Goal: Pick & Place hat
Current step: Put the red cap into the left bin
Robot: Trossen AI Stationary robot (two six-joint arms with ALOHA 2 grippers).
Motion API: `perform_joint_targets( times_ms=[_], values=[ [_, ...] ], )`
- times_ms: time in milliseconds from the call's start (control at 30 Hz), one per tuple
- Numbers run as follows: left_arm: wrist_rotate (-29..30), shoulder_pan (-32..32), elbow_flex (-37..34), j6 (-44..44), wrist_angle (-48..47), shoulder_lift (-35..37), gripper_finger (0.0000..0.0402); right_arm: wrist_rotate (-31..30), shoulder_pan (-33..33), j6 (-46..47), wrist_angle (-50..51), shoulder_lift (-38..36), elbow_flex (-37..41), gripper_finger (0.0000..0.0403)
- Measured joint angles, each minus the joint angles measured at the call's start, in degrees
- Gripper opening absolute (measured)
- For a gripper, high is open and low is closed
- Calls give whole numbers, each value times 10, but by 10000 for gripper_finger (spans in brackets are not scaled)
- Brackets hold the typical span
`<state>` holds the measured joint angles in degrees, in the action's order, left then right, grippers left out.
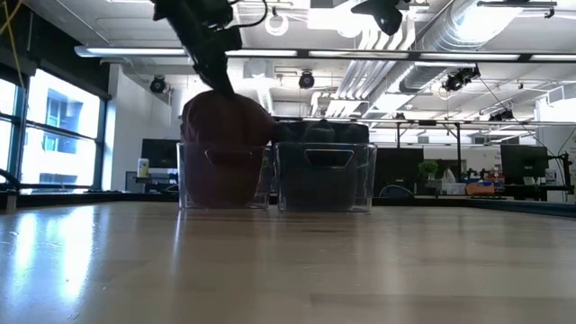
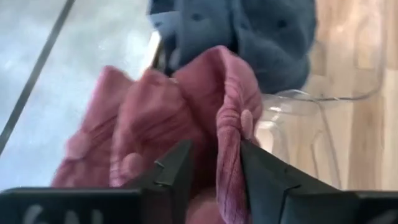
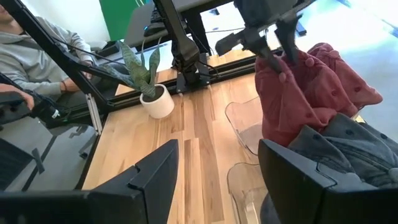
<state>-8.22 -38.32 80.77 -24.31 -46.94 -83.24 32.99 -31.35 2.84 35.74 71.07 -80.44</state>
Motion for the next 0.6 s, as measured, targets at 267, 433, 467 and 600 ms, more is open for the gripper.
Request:
perform_joint_targets(
  times_ms=[267,433,467,600],
  values=[
    [30,-14,28,55,-24,10,158,2,0,4,0,0,0,216],
    [59,-14,57,63,-75,27,158,2,0,3,0,0,0,215],
    [53,-14,63,73,-89,31,158,2,0,3,0,0,0,216],
    [-32,5,79,126,-141,44,158,2,0,-1,0,0,0,216]
  ],
)
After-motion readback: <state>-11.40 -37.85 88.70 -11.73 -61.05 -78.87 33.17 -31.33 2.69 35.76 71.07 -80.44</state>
